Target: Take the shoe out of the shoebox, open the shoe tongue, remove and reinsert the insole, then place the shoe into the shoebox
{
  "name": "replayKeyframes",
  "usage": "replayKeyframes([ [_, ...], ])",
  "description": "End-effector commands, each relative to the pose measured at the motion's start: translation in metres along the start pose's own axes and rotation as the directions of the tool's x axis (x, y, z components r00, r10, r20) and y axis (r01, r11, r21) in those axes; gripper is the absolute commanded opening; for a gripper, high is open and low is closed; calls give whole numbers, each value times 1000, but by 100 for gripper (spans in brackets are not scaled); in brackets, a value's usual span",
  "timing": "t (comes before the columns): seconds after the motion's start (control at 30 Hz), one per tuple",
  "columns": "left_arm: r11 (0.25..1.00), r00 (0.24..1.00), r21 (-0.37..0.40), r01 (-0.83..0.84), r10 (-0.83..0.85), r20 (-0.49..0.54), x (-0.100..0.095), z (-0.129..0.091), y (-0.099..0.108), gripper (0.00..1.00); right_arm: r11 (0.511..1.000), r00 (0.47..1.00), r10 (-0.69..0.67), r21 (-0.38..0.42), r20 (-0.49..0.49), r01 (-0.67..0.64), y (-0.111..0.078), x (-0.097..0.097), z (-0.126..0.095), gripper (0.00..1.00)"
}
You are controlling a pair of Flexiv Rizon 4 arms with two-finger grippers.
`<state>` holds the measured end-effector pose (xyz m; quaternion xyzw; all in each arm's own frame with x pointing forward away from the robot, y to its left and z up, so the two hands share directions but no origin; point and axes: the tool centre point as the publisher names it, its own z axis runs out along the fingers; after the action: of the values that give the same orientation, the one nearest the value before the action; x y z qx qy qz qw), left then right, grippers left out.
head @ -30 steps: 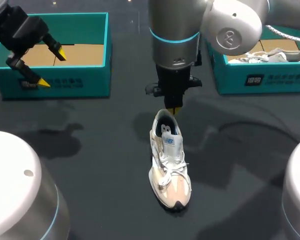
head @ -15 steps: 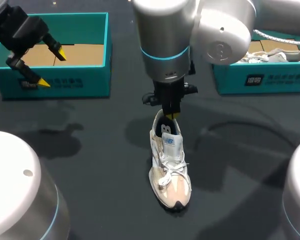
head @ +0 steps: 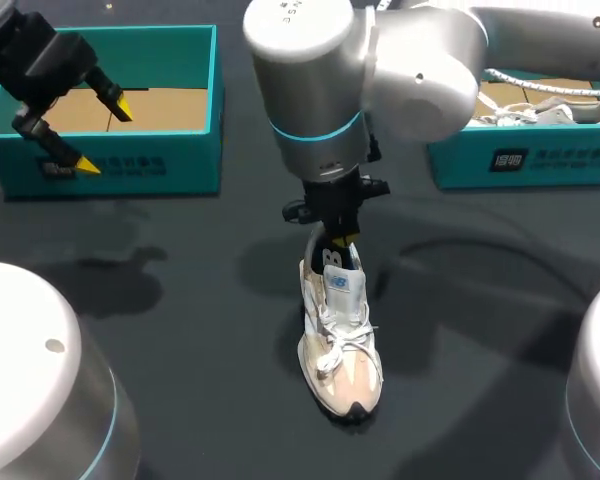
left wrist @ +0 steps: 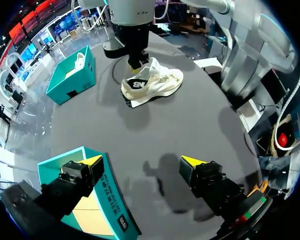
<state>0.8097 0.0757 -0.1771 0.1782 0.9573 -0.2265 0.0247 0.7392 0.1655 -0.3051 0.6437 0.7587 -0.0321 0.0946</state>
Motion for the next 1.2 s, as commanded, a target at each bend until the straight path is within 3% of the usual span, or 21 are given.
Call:
replayKeyframes([
  [0.03, 1000, 1000, -3, 0, 0, -2, 0, 0, 0, 100, 1000, 999, 13, 7, 43, -13, 4, 12, 10, 0],
  [0.1, 1000, 1000, -3, 0, 0, -2, 0, 0, 0, 100, 999, 996, 30, 22, 82, -31, 5, 14, 14, 0],
  [0.17, 1000, 1000, -3, 0, 0, -2, 0, 0, 0, 100, 998, 998, 53, 18, 46, -54, 5, 13, 16, 0],
  [0.47, 1000, 1000, -3, 0, 0, -2, 0, 0, 0, 100, 998, 998, 53, 18, 46, -54, 5, 13, 16, 0],
  [0.83, 1000, 1000, -3, 0, 0, -2, 0, 0, 0, 100, 991, 968, 118, 34, 220, -129, 0, 21, 42, 0],
  [1.07, 1000, 1000, -3, 0, 0, -2, 0, 0, 0, 100, 988, 950, 141, 17, 279, -152, 0, 23, 62, 0],
  [1.2, 1000, 1000, -3, 0, 0, -2, 0, 0, 0, 100, 988, 959, 136, 36, 251, -150, 3, 23, 72, 0],
])
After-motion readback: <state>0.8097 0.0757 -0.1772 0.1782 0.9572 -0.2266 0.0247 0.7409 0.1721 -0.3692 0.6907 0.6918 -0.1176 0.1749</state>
